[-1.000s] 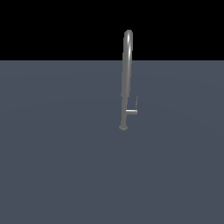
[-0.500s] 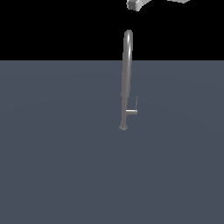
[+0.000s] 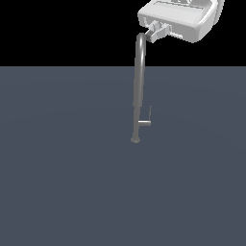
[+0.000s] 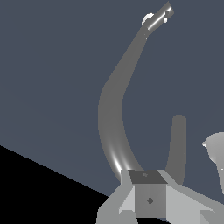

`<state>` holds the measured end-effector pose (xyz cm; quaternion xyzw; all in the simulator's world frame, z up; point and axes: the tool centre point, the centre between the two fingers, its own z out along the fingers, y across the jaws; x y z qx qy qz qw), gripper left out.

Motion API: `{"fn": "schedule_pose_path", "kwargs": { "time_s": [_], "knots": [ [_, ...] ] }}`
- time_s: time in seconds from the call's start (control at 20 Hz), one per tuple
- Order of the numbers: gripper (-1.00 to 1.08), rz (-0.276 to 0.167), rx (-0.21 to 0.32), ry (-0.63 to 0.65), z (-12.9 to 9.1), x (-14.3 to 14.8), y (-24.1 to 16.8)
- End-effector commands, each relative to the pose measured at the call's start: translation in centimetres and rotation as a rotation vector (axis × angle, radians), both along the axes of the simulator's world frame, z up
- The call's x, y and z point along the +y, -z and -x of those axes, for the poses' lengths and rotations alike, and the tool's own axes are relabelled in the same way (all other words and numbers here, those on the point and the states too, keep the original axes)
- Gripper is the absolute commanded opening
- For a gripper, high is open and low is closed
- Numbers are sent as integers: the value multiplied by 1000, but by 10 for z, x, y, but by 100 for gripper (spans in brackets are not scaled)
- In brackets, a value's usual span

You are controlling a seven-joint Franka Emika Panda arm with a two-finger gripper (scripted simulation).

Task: Turn on the faucet by rotating a designated handle.

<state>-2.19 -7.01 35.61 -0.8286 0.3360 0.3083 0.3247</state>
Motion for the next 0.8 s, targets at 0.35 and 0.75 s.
{"fn": "schedule_pose_path", "kwargs": {
  "time_s": [0.35,0.75],
  "knots": [
    [-100,-199,166,202,-39,-21,63],
    [-100,-382,322,391,-62,-33,129]
  ]
}}
